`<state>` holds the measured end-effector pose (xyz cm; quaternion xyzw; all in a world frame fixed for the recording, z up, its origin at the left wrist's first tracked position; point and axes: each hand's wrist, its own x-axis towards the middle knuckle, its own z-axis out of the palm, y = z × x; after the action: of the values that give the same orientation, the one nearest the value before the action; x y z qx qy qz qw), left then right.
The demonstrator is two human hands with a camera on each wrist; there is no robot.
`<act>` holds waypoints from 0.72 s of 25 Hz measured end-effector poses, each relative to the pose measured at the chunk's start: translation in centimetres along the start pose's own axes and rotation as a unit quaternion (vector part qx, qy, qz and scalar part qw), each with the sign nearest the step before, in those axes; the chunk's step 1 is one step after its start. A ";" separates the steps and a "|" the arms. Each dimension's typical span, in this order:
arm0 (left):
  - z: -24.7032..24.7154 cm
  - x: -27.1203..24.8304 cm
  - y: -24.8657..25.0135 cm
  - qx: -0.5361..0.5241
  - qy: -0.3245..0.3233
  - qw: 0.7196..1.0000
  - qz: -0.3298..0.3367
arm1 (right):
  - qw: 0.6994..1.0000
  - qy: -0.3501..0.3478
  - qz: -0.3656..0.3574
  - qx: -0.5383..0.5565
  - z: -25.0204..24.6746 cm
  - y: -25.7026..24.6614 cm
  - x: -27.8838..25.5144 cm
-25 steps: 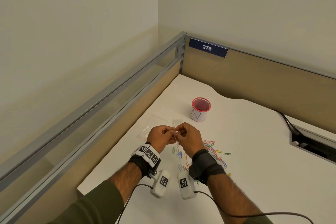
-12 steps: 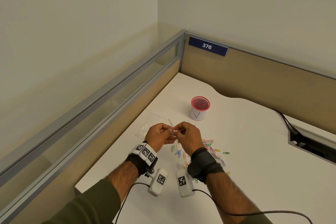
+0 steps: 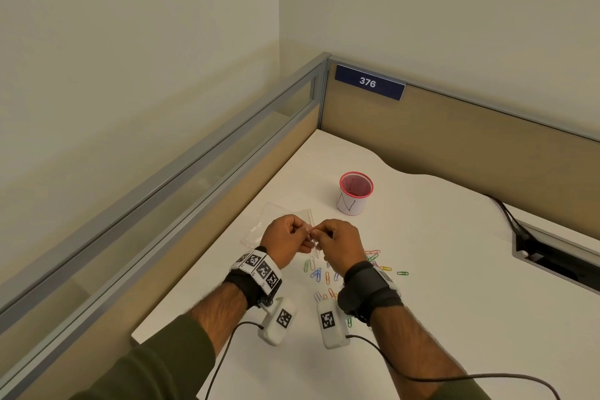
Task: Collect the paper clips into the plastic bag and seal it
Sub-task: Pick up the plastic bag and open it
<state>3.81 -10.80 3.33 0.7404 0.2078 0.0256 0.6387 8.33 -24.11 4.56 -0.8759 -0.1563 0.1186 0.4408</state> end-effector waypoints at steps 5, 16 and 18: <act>0.6 -0.6 1.0 0.194 0.036 0.979 0.045 | 0.994 0.017 0.025 -0.105 1.2 -0.7 -0.1; 0.0 -0.9 1.1 0.275 0.001 0.957 0.090 | 0.986 -0.013 0.016 -0.164 0.1 -0.6 0.3; -0.3 -0.9 0.9 0.283 -0.013 0.956 0.081 | 0.985 0.008 0.020 -0.173 0.0 -0.4 0.1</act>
<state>3.15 -10.94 4.42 0.9054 0.1373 0.0082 0.4017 8.39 -23.87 4.85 -0.9429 -0.1534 0.0918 0.2810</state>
